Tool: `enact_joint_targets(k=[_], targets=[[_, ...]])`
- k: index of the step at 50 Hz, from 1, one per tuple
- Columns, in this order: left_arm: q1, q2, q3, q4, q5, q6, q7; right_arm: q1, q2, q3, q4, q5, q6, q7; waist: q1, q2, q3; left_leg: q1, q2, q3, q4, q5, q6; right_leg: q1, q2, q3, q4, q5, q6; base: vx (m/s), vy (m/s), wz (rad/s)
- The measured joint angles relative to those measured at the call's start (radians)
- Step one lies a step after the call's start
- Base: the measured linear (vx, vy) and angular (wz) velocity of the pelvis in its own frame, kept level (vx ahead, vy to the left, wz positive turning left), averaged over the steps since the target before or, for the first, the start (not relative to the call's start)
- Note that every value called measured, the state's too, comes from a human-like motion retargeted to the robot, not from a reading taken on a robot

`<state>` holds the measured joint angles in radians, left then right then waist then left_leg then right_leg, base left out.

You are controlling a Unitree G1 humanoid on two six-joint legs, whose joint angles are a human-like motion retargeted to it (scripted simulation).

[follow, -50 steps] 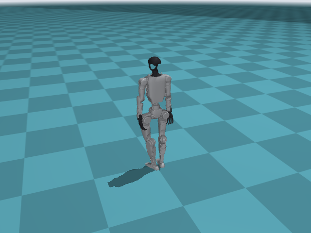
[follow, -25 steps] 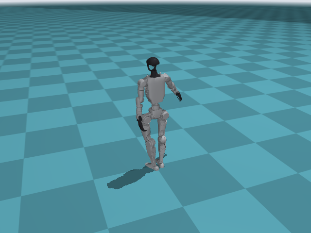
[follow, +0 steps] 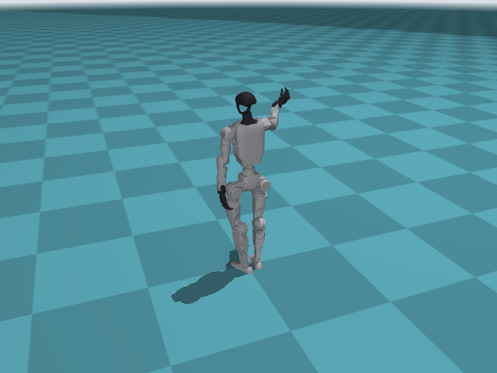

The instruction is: Upper body actions

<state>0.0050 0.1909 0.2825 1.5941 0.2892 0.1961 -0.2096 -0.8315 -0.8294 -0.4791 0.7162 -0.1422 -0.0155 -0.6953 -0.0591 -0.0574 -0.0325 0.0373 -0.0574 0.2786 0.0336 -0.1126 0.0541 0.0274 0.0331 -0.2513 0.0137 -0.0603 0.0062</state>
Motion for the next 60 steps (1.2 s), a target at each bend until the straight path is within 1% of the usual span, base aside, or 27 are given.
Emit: enact_joint_targets(k=[7,14,20,28,32,38,43,46,49,52,56,60], targets=[[-0.009,-0.002,-0.011,0.006,0.003,0.0,0.001,-0.066,0.007,0.044,-0.042,0.039,-0.013,-0.003,0.001,-0.002,-0.014,-0.004,0.001,-0.004,0.0,0.0,-0.001,-0.002,0.002,-0.002,0.001,-0.005,-0.001,0.0,0.0,0.0],[-0.008,-0.007,-0.009,0.008,0.003,-0.002,-0.002,-0.071,0.028,0.12,-0.234,-0.006,-0.036,-0.049,-0.002,0.005,-0.02,-0.001,0.002,0.0,-0.001,-0.003,-0.001,-0.001,0.006,-0.001,0.0,-0.006,-0.002,0.0,0.0,0.0],[-0.006,-0.006,-0.014,0.014,0.011,0.001,-0.008,-0.062,0.025,0.189,-0.421,-0.109,-0.072,-0.098,0.001,0.011,-0.017,0.006,0.002,0.006,-0.004,-0.005,0.0,0.002,0.008,0.003,0.001,-0.007,-0.002,0.0,0.0,0.0],[-0.003,-0.005,-0.013,0.017,0.003,0.002,0.005,-0.051,-0.031,0.278,-0.602,-0.258,-0.211,-0.161,0.006,0.016,-0.019,0.012,0.001,0.007,-0.007,-0.008,0.001,0.005,0.008,0.003,0.002,-0.009,-0.001,0.0,0.0,0.0],[-0.003,-0.004,-0.014,0.016,0.005,0.003,0.008,-0.033,-0.095,0.305,-0.715,-0.388,-0.231,-0.177,0.007,0.018,-0.019,0.012,0.0,0.006,-0.007,-0.009,0.001,0.005,0.009,0.002,0.002,-0.011,-0.001,0.0,0.0,0.0],[-0.004,-0.009,-0.012,0.016,0.004,0.002,0.009,0.01,-0.2,0.301,-0.892,-0.609,-0.248,-0.263,0.008,0.02,-0.021,0.01,-0.001,0.003,-0.008,-0.009,0.002,0.004,0.008,0.0,0.002,-0.013,0.0,0.0,0.0,0.0],[-0.004,-0.015,-0.015,0.016,0.005,0.0,0.006,0.036,-0.237,0.293,-0.963,-0.678,-0.252,-0.284,0.009,0.022,-0.022,0.01,-0.001,0.006,-0.008,-0.011,0.002,0.003,0.008,0.001,0.001,-0.014,0.0,0.0,0.0,0.0],[-0.003,-0.018,-0.017,0.016,0.007,0.0,0.007,0.044,-0.219,0.284,-0.934,-0.668,-0.232,-0.288,0.011,0.023,-0.023,0.011,-0.001,0.009,-0.008,-0.012,0.002,0.003,0.008,0.003,0.002,-0.014,0.0,0.0,0.0,0.0],[-0.004,-0.021,-0.017,0.016,0.007,0.0,0.005,0.048,-0.154,0.263,-0.845,-0.601,-0.194,-0.274,0.013,0.023,-0.025,0.011,-0.001,0.01,-0.008,-0.013,0.002,0.003,0.008,0.004,0.002,-0.014,0.001,0.0,0.0,0.0],[-0.006,-0.018,-0.016,0.016,0.006,0.0,0.003,0.04,-0.051,0.231,-0.721,-0.468,-0.143,-0.225,0.011,0.02,-0.028,0.011,-0.002,0.008,-0.008,-0.013,0.003,0.004,0.008,0.002,0.001,-0.014,0.001,0.0,0.0,0.0],[-0.001,-0.019,-0.014,0.016,0.004,-0.001,0.003,0.01,0.098,0.166,-0.573,-0.263,-0.055,-0.119,0.006,0.019,-0.035,0.009,-0.003,0.005,-0.007,-0.013,0.002,0.005,0.006,-0.001,0.001,-0.015,0.002,0.0,0.0,0.0],[0.004,-0.017,-0.013,0.02,0.005,0.0,0.003,-0.027,0.207,0.092,-0.453,-0.11,0.006,-0.062,-0.003,0.019,-0.041,0.007,-0.003,0.004,-0.005,-0.013,0.002,0.006,0.006,-0.005,-0.001,-0.016,0.002,0.0,0.0,0.0]])
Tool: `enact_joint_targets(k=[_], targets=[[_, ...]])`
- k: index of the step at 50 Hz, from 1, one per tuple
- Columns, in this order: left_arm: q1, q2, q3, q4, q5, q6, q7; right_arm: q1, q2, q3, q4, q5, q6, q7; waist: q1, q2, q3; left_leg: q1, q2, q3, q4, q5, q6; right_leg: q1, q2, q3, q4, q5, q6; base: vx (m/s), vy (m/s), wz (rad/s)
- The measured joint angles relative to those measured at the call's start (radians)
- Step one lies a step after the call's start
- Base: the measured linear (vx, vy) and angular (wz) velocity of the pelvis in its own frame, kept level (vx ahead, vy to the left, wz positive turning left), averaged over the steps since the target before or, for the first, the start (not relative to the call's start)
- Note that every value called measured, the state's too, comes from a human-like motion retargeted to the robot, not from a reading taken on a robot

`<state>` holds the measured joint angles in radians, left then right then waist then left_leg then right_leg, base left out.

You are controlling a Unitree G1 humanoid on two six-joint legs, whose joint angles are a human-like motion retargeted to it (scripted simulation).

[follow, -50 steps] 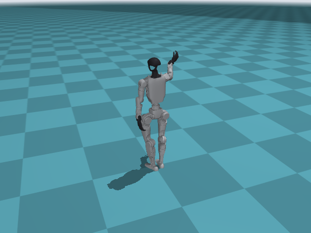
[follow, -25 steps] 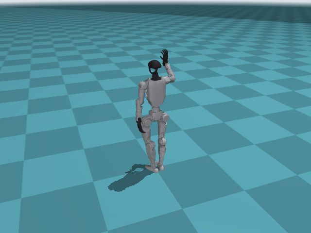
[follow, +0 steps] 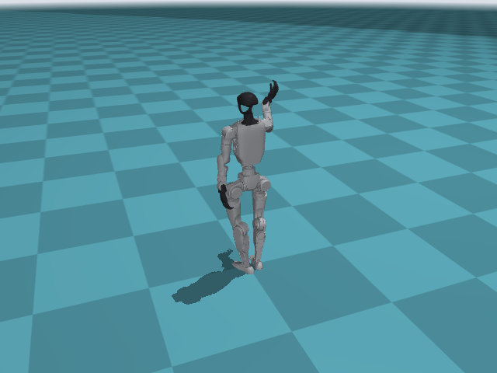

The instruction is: Upper body actions

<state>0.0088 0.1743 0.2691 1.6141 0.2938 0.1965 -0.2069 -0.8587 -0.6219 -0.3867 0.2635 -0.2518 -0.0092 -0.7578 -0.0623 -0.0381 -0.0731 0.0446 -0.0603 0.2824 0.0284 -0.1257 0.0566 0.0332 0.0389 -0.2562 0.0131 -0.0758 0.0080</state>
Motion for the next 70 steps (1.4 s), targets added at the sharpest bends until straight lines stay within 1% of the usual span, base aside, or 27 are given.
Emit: enact_joint_targets(k=[2,5,8,11,13,18,24,27,30,33,35,38,41,45,49,51,53,55,58,63,70], targets=[[0.001,0.002,0.001,0.003,0.001,0.001,-0.002,-0.01,0.025,-0.023,0.038,0.051,0.01,0.011,-0.005,0.002,0.0,0.0,0.001,-0.001,0.0,0.0,0.0,0.001,0.001,-0.001,0.0,-0.001,0.0,0.0,0.0,0.0],[0.003,0.004,0.0,0.005,0.002,0.002,-0.003,-0.016,0.048,-0.044,0.052,0.074,0.023,0.015,-0.013,0.005,0.0,-0.001,0.003,-0.002,0.001,0.0,0.0,0.002,0.003,-0.002,-0.001,-0.002,0.001,0.0,0.0,0.0],[0.004,0.007,-0.004,0.007,0.004,0.002,-0.004,-0.017,0.057,-0.044,0.01,0.043,0.036,-0.01,-0.017,0.008,0.001,-0.001,0.004,0.0,0.0,-0.001,0.0,0.001,0.004,-0.001,-0.001,-0.001,0.0,0.0,0.0,0.0],[0.003,0.01,-0.008,0.009,0.008,0.004,-0.005,-0.014,0.046,-0.017,-0.06,-0.013,0.023,-0.036,-0.015,0.011,0.001,0.001,0.005,0.006,0.0,-0.002,0.0,0.0,0.006,0.002,-0.001,0.0,0.0,0.0,0.0,0.0],[0.003,0.012,-0.01,0.009,0.009,0.005,-0.004,-0.008,0.023,0.014,-0.112,-0.064,0.002,-0.05,-0.014,0.012,0.001,0.002,0.005,0.01,-0.001,-0.003,0.0,-0.002,0.006,0.005,-0.001,0.0,-0.001,0.0,0.0,0.0],[0.002,0.01,-0.011,0.004,0.005,0.004,-0.003,0.0,-0.072,0.11,-0.243,-0.24,-0.09,-0.095,-0.012,0.015,-0.001,0.005,0.005,0.017,-0.003,-0.005,0.0,-0.004,0.008,0.012,0.001,0.001,-0.002,0.0,0.0,0.0],[-0.004,0.003,-0.015,-0.005,0.006,0.001,-0.004,-0.006,-0.216,0.219,-0.428,-0.51,-0.205,-0.116,-0.011,0.02,-0.003,0.003,0.005,0.017,-0.006,-0.004,0.0,-0.007,0.009,0.015,0.002,-0.001,-0.001,0.0,0.0,0.0],[-0.008,-0.002,-0.017,-0.01,0.004,-0.004,-0.006,-0.003,-0.267,0.24,-0.505,-0.597,-0.23,-0.134,-0.014,0.022,0.001,-0.001,0.006,0.011,-0.005,-0.001,0.0,-0.007,0.009,0.011,0.001,-0.002,-0.001,0.0,0.0,0.0],[-0.012,-0.006,-0.019,-0.014,0.005,-0.005,-0.007,0.008,-0.286,0.241,-0.542,-0.63,-0.248,-0.161,-0.014,0.024,0.003,-0.003,0.006,0.005,-0.005,0.001,0.0,-0.006,0.009,0.007,0.0,-0.003,0.0,0.0,0.0,0.0],[-0.012,-0.009,-0.019,-0.015,0.005,-0.005,-0.006,0.025,-0.263,0.222,-0.521,-0.609,-0.241,-0.155,-0.012,0.025,0.004,-0.005,0.005,0.001,-0.004,0.002,0.0,-0.006,0.008,0.004,0.0,-0.004,0.0,0.0,0.0,0.0],[-0.011,-0.011,-0.019,-0.014,0.004,-0.004,-0.004,0.033,-0.229,0.206,-0.484,-0.581,-0.215,-0.136,-0.008,0.024,0.005,-0.005,0.005,0.001,-0.004,0.002,0.0,-0.006,0.007,0.003,0.0,-0.003,0.0,0.0,0.0,0.0],[-0.006,-0.012,-0.018,-0.011,0.002,-0.003,0.005,0.039,-0.159,0.181,-0.411,-0.507,-0.163,-0.067,-0.006,0.024,0.003,-0.006,0.004,0.001,-0.004,0.003,0.001,-0.007,0.006,0.002,0.0,-0.003,0.0,0.0,0.0,0.0],[0.0,-0.013,-0.015,-0.004,0.004,-0.001,0.004,0.043,-0.079,0.149,-0.339,-0.394,-0.123,-0.008,-0.007,0.027,0.002,-0.007,0.004,0.001,-0.004,0.003,0.001,-0.007,0.006,0.002,-0.001,-0.002,0.0,0.0,0.0,0.0],[0.006,-0.012,-0.01,0.005,0.007,0.003,0.002,0.045,0.031,0.084,-0.252,-0.233,-0.085,0.029,-0.01,0.029,0.003,-0.007,0.003,0.0,-0.003,0.004,0.002,-0.004,0.005,-0.001,-0.001,-0.002,0.0,0.0,0.0,0.0],[0.011,-0.011,-0.009,0.01,0.009,0.004,0.003,0.03,0.137,0.015,-0.179,-0.077,-0.013,0.082,-0.018,0.029,0.002,-0.012,0.003,-0.008,0.0,0.006,0.002,-0.001,0.005,-0.008,-0.004,-0.004,0.0,0.0,0.0,0.0],[0.013,-0.009,-0.01,0.012,0.009,0.005,0.002,0.018,0.178,-0.015,-0.152,0.011,0.02,0.119,-0.023,0.029,0.0,-0.014,0.003,-0.014,0.001,0.007,0.003,0.0,0.005,-0.014,-0.005,-0.005,0.001,0.0,0.0,0.0],[0.013,-0.006,-0.01,0.012,0.011,0.006,0.002,0.013,0.2,-0.038,-0.138,0.092,0.032,0.158,-0.028,0.028,-0.001,-0.016,0.003,-0.019,0.001,0.008,0.003,0.001,0.005,-0.019,-0.005,-0.006,0.002,0.0,0.0,0.0],[0.012,-0.004,-0.011,0.01,0.011,0.006,0.003,0.013,0.209,-0.052,-0.138,0.148,0.022,0.178,-0.03,0.026,0.001,-0.016,0.003,-0.021,0.002,0.009,0.003,0.002,0.004,-0.022,-0.006,-0.006,0.002,0.0,0.0,0.0],[0.01,-0.002,-0.011,0.008,0.009,0.005,0.002,0.023,0.194,-0.043,-0.16,0.134,-0.01,0.143,-0.029,0.024,0.002,-0.015,0.003,-0.02,0.001,0.008,0.004,0.002,0.004,-0.021,-0.005,-0.005,0.002,0.0,0.0,0.0],[0.006,-0.003,-0.014,0.006,0.008,0.005,0.002,0.046,0.117,0.027,-0.24,-0.031,-0.065,0.095,-0.024,0.024,0.004,-0.009,0.002,-0.008,-0.001,0.005,0.004,0.0,0.005,-0.013,-0.004,-0.003,0.001,0.0,0.0,0.0],[-0.003,-0.005,-0.018,-0.005,0.007,0.002,0.003,0.061,-0.083,0.157,-0.417,-0.364,-0.225,0.006,-0.021,0.025,0.005,-0.006,0.003,0.0,-0.005,0.003,0.005,-0.003,0.007,-0.006,-0.002,-0.002,0.001,0.0,0.0,0.0]])
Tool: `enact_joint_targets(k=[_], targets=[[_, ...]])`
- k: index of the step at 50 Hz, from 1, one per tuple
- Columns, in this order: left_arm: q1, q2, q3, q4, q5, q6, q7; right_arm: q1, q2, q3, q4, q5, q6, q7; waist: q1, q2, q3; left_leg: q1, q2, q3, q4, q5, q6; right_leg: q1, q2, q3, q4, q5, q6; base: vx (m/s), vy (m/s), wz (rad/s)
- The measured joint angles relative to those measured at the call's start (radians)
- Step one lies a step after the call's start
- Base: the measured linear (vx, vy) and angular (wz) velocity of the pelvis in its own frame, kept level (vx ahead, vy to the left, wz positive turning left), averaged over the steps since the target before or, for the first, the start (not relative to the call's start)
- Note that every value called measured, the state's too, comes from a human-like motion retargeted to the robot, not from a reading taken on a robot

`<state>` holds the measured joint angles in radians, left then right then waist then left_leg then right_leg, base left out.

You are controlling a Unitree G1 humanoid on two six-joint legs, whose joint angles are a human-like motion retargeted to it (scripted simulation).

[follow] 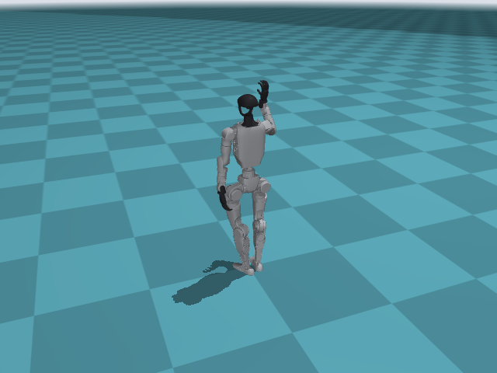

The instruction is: Upper body actions

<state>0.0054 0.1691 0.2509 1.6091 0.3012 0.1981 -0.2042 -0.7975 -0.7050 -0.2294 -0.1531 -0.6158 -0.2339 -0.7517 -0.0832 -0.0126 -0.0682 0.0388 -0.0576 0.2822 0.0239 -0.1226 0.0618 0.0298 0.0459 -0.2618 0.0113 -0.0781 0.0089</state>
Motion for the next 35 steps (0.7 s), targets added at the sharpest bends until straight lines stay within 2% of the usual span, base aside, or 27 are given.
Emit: enact_joint_targets(k=[3,7,13,17,20,25,28,31,35], targets=[[-0.006,0.0,-0.002,-0.005,0.001,-0.001,-0.001,0.002,-0.109,0.044,-0.086,-0.155,-0.031,-0.013,0.001,-0.002,0.001,-0.001,-0.001,-0.003,0.0,0.0,0.0,0.0,-0.001,-0.002,0.0,-0.001,0.001,0.0,0.0,0.0],[-0.009,-0.002,-0.003,-0.01,-0.002,-0.004,0.002,-0.005,-0.216,0.092,-0.166,-0.29,-0.003,-0.034,0.001,-0.004,-0.002,-0.003,-0.003,-0.009,0.0,0.001,0.001,0.0,-0.003,-0.006,0.0,-0.003,0.001,0.0,0.0,0.0],[-0.011,-0.008,0.001,-0.007,-0.002,-0.004,0.003,0.01,-0.221,0.073,-0.16,-0.297,0.027,-0.048,0.002,-0.005,0.0,-0.004,-0.004,-0.012,0.001,0.001,0.001,0.0,-0.003,-0.008,0.0,-0.003,0.002,0.0,0.0,0.0],[-0.009,-0.012,0.004,-0.002,-0.002,-0.004,0.005,0.047,-0.121,-0.012,-0.08,-0.201,0.061,-0.026,0.003,-0.007,-0.003,-0.008,-0.005,-0.015,0.001,0.002,0.001,-0.002,-0.005,-0.01,0.0,-0.003,0.002,0.0,0.0,0.0],[-0.009,-0.009,0.004,0.005,-0.001,-0.002,0.004,0.061,0.007,-0.091,0.005,-0.066,0.084,0.011,0.004,-0.013,-0.006,-0.011,-0.006,-0.017,0.002,0.003,0.001,-0.004,-0.007,-0.012,-0.001,-0.002,0.002,0.0,0.0,0.0],[-0.008,-0.009,0.009,0.014,0.0,0.001,0.0,0.054,0.193,-0.218,0.112,0.326,0.147,0.181,0.003,-0.018,-0.005,-0.014,-0.008,-0.021,0.004,0.004,0.001,-0.004,-0.01,-0.018,-0.002,-0.002,0.002,0.0,0.0,0.0],[-0.004,-0.014,0.011,0.011,-0.001,-0.002,0.001,0.064,0.238,-0.279,0.141,0.497,0.135,0.239,0.0,-0.016,-0.002,-0.016,-0.008,-0.025,0.004,0.005,0.001,-0.003,-0.011,-0.023,-0.003,-0.002,0.002,0.0,0.0,0.0],[0.002,-0.017,0.009,0.013,-0.003,-0.003,-0.001,0.089,0.244,-0.302,0.147,0.536,0.087,0.2,-0.006,-0.008,0.001,-0.017,-0.008,-0.023,0.004,0.006,0.002,-0.004,-0.01,-0.022,-0.003,-0.001,0.002,0.0,0.0,0.0],[0.005,-0.016,0.004,0.019,0.005,0.0,-0.004,0.161,0.21,-0.27,0.099,0.427,0.044,0.164,-0.013,0.005,0.011,-0.014,-0.006,-0.01,0.003,0.003,0.002,-0.007,-0.008,-0.012,-0.002,0.002,0.001,-0.01,0.02,-0.1]])
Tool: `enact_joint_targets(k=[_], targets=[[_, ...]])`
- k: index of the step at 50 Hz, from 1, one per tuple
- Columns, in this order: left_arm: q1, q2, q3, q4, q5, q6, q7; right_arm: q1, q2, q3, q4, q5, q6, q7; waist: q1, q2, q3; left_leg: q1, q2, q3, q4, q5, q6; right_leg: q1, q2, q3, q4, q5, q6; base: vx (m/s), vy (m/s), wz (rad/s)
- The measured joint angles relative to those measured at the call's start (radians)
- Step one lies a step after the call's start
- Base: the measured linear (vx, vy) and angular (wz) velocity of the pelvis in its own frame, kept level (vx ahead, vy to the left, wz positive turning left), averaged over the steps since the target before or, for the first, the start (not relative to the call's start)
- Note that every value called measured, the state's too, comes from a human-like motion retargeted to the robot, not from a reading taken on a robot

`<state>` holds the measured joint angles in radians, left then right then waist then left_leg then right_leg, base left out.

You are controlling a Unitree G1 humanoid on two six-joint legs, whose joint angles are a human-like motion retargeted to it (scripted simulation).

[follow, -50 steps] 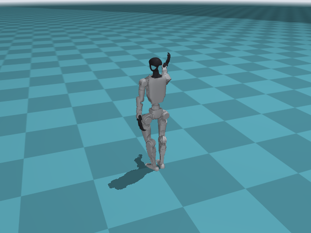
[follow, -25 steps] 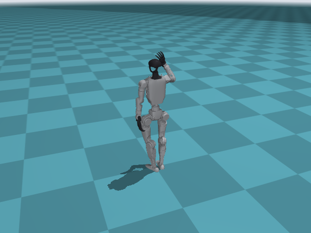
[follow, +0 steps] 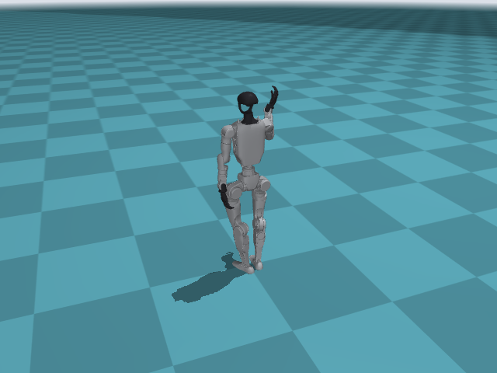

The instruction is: Upper body actions

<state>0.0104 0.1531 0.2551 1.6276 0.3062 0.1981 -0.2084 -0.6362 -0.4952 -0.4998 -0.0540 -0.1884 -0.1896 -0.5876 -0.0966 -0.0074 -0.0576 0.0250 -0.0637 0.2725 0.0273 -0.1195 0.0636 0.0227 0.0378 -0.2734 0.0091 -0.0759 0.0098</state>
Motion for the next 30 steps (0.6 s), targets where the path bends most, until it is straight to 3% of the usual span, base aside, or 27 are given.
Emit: enact_joint_targets(k=[3,8,12,15,23,25,27,30], targets=[[-0.001,0.001,-0.001,-0.005,0.005,0.002,0.0,0.093,-0.036,0.051,-0.066,-0.098,-0.061,-0.011,-0.001,0.006,0.009,0.002,-0.001,0.01,-0.001,-0.001,0.0,-0.005,-0.001,0.009,0.001,0.003,-0.001,-0.01,0.01,-0.06],[-0.011,0.009,-0.009,-0.011,-0.003,0.005,0.004,0.321,-0.059,0.147,-0.121,-0.277,-0.264,0.014,0.013,-0.003,0.012,-0.003,-0.007,0.018,-0.003,0.0,-0.003,-0.015,-0.008,0.016,0.001,0.006,-0.005,0.01,0.0,-0.01],[-0.023,0.014,-0.027,-0.016,-0.009,0.007,0.002,0.485,0.014,0.264,0.014,-0.478,-0.384,0.153,0.03,-0.015,0.015,0.001,-0.006,0.02,-0.005,0.001,-0.004,-0.014,-0.007,0.018,0.002,0.007,-0.006,0.01,-0.01,-0.01],[-0.038,0.01,-0.035,-0.026,-0.012,0.004,-0.001,0.563,0.104,0.359,0.229,-0.662,-0.382,0.329,0.034,-0.017,0.026,0.008,-0.001,0.018,-0.006,0.002,-0.004,-0.007,-0.002,0.017,0.003,0.006,-0.006,0.0,0.0,0.0],[-0.052,-0.015,-0.08,-0.062,-0.008,-0.02,-0.017,0.636,0.281,0.558,0.963,-1.075,-0.099,0.849,0.052,-0.004,0.062,0.029,0.011,0.002,-0.003,0.005,-0.003,0.024,0.014,0.005,0.0,0.0,-0.006,0.0,0.0,0.0],[-0.049,-0.014,-0.097,-0.063,-0.002,-0.023,-0.02,0.634,0.329,0.588,1.144,-1.165,-0.019,0.838,0.056,-0.004,0.068,0.03,0.011,-0.002,-0.002,0.006,-0.003,0.029,0.013,0.001,0.0,0.0,-0.006,0.0,0.0,0.0],[-0.041,-0.013,-0.113,-0.058,0.003,-0.023,-0.019,0.623,0.387,0.609,1.354,-1.182,0.075,0.73,0.058,-0.004,0.066,0.028,0.012,-0.004,-0.001,0.007,-0.004,0.03,0.013,-0.003,-0.001,-0.001,-0.006,0.0,0.0,0.0],[-0.032,-0.011,-0.126,-0.037,0.009,-0.019,-0.02,0.605,0.458,0.625,1.659,-1.068,0.166,0.654,0.057,0.001,0.058,0.024,0.013,-0.004,-0.001,0.008,-0.004,0.027,0.015,-0.004,-0.002,0.0,-0.007,0.0,0.0,-0.15]])
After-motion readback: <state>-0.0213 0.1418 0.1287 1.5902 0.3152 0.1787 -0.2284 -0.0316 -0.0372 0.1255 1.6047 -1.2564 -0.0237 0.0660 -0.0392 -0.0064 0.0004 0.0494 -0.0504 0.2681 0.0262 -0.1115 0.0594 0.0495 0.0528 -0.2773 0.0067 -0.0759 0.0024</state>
